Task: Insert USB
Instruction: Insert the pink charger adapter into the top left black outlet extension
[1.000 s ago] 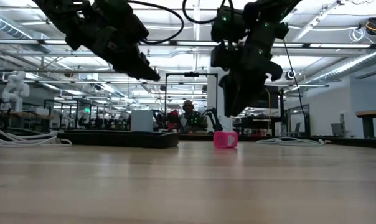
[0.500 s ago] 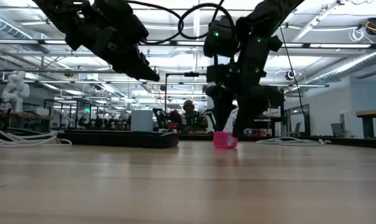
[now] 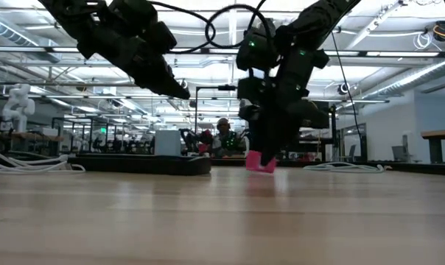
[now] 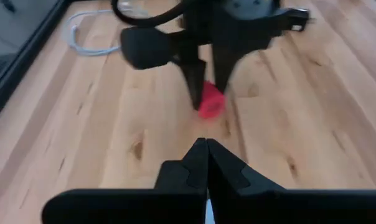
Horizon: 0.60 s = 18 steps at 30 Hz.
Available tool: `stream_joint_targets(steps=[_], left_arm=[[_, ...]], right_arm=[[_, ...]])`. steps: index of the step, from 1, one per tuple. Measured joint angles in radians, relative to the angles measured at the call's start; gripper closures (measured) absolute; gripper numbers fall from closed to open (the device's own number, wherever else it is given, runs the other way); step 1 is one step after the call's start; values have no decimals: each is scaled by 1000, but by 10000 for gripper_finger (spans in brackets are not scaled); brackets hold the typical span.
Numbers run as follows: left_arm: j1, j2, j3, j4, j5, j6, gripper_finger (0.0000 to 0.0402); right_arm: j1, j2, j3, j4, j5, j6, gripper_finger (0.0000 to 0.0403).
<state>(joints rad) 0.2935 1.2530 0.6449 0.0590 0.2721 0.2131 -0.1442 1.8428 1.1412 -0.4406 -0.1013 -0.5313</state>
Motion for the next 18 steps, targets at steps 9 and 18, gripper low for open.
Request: stream_joint_targets(steps=[9,18], left_arm=[[21,-90,0,-340,-379,-83,399],[26,-113,11,-783,-573,-391,400]], right_arm=[[-47,-21,-67,267,-86,190,292],[-80,-151,-273,677,-84,409,292]])
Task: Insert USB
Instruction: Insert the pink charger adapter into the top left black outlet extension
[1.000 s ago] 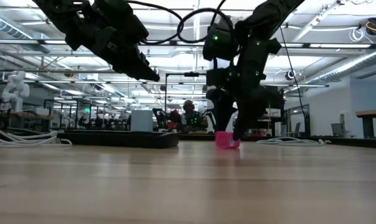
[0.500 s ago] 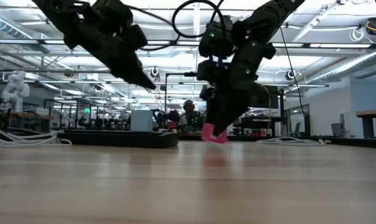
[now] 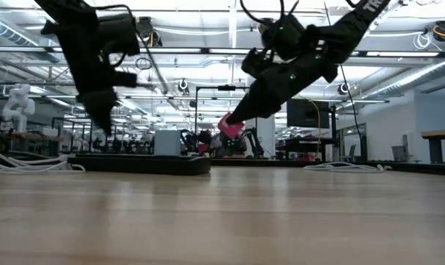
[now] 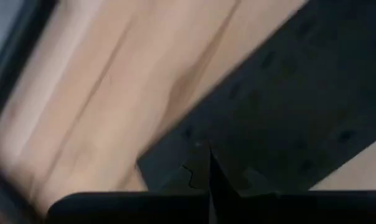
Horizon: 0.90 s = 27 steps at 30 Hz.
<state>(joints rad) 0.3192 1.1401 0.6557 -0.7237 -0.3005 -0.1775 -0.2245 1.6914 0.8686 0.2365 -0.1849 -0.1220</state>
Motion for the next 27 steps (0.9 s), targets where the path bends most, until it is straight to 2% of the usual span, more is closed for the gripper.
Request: stream_joint_targets(steps=[3,7,17,23,27], left_arm=[[8,28,-14,-36,-6,-49,401],[9,86,-30,24,-1,-52,401],[-2,263,-68,349,46,-59,401],[-45,278,-75,531,217,-112,401],[-82,311,-75,618,236,-150,402]], right_arm=[[1,-14,-31,63,8,46,292],[10,-14,-63,184,9,113,292],[42,-14,-138,380,107,219,292],[80,-7,-137,485,228,249,292],[96,31,-134,560,327,280,292]])
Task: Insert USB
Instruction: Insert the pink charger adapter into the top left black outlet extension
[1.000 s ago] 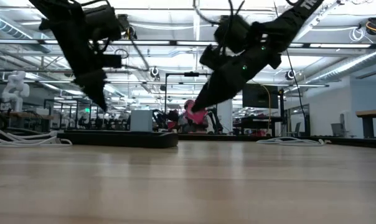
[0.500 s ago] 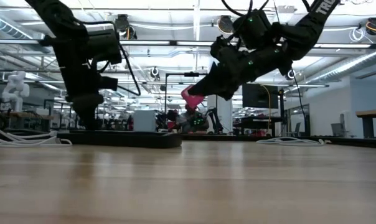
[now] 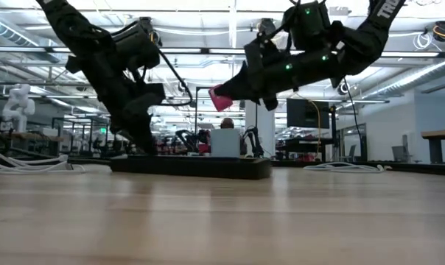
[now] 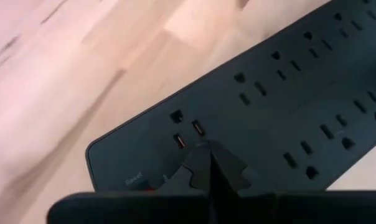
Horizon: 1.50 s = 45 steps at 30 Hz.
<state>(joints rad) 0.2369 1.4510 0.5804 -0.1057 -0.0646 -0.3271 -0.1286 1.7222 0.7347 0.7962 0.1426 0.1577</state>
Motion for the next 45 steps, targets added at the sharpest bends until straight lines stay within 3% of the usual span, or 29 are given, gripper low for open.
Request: stream_joint_targets(steps=[9,15,22,36,41,45], left_arm=[[-56,128,4,224,-12,-62,402],[-69,139,1,265,-18,-87,402],[-70,139,-2,303,-20,-77,402],[-70,126,-4,456,25,-33,401],[-70,125,-3,574,37,-24,401],[-70,124,-8,762,98,-6,401]], right_arm=[[33,200,43,216,24,95,292],[39,305,101,217,46,100,292],[38,338,106,218,46,119,292],[36,243,87,240,39,40,292],[30,115,23,194,45,38,292],[30,-23,-47,189,45,39,292]])
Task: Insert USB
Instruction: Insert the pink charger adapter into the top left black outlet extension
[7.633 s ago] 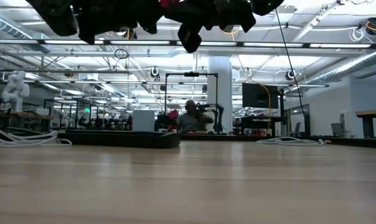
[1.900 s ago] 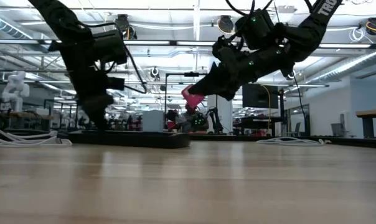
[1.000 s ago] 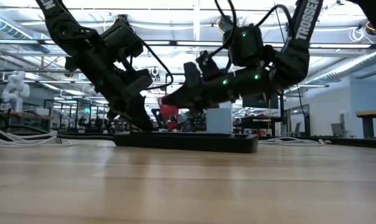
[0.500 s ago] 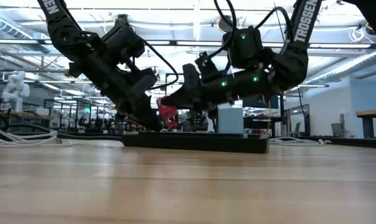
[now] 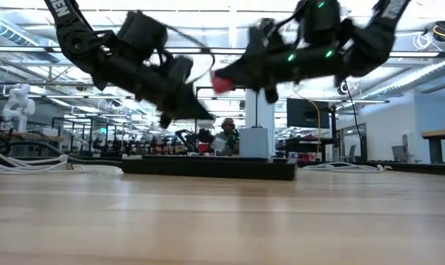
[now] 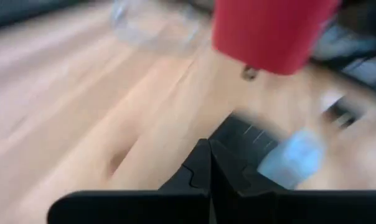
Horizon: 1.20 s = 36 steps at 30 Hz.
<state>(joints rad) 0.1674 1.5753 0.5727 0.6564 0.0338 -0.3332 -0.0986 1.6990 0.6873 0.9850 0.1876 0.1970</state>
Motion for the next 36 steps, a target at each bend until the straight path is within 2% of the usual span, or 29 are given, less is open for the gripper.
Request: stream_joint_targets(steps=[6,8,11,15,20,25,30,36], left_arm=[[27,-2,-27,385,166,0,401],[40,-2,-27,479,221,-15,401],[57,-3,-27,551,252,-50,392],[65,-2,-19,521,277,-54,350],[59,-2,25,506,363,-104,273],[55,-3,57,464,371,-106,211],[54,-3,105,342,365,-74,186],[53,-3,121,360,355,-23,182]], right_arm=[[4,-200,-86,-1,-15,5,292],[10,-243,-97,-1,-29,5,292],[25,-281,-97,-22,-37,-4,292],[43,-290,-95,-30,-38,-10,292],[48,-290,-95,-29,-60,0,292],[48,-290,-95,-28,-63,10,292],[48,-290,-95,-27,-64,29,292],[48,-290,-95,-26,-83,46,292]])
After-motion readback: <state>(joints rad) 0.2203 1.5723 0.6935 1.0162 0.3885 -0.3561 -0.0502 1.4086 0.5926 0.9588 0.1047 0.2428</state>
